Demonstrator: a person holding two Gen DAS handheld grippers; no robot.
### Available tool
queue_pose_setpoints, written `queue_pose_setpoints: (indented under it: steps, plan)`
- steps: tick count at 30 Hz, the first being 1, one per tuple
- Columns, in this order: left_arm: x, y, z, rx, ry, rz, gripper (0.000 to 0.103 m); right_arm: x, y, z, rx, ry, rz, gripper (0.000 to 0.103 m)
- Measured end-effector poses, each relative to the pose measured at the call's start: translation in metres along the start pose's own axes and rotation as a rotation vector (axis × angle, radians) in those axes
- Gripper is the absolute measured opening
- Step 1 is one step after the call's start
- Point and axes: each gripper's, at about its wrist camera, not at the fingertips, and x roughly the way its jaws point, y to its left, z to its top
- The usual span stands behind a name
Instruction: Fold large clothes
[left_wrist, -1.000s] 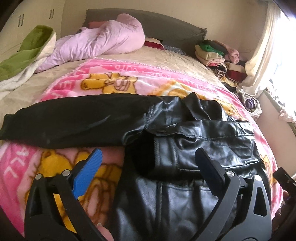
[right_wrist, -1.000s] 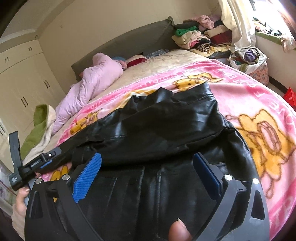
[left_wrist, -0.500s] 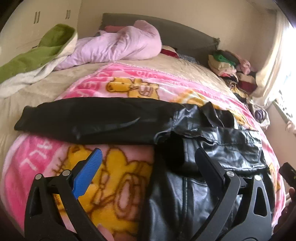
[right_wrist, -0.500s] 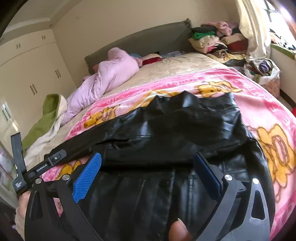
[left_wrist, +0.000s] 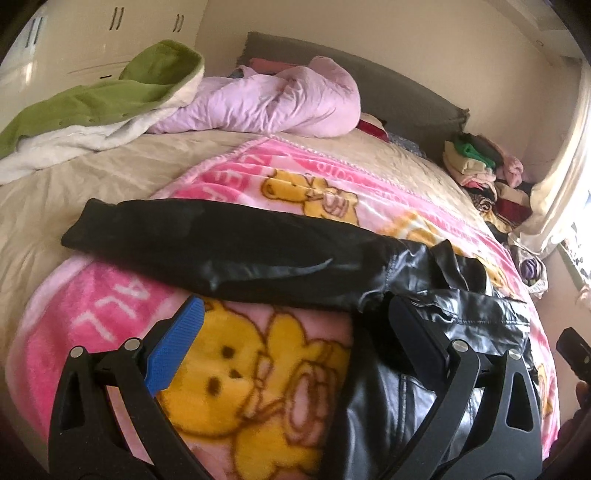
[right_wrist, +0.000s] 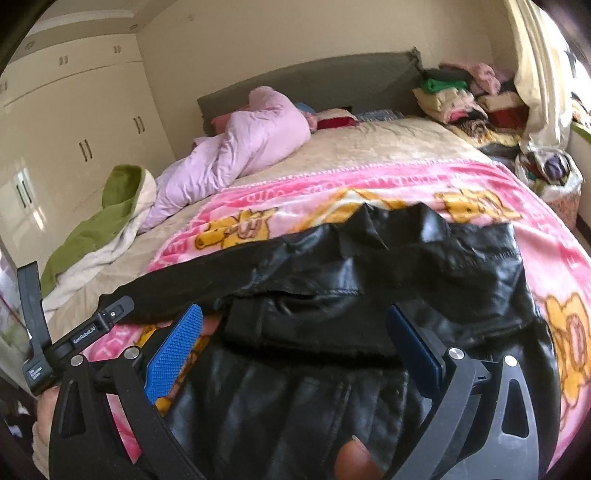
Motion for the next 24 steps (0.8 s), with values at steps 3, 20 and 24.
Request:
queue_pose_setpoints:
  steps: [3, 20, 24]
  plan:
    - [0.0, 0.009, 0.002, -0.024, 0.008, 0.001, 0.094, 0.004, 0.007, 0.003, -0.004, 0.006, 0.013, 0.099]
    - [0.004, 0.088, 0.014, -0.192, 0.017, 0.07, 0.094, 0.049, 0.05, 0.014, -0.036, 0.042, 0.063, 0.099]
    - [0.009, 0.111, 0.016, -0.246, 0.023, 0.093, 0.094, 0.061, 0.059, 0.015, -0.05, 0.052, 0.069, 0.099]
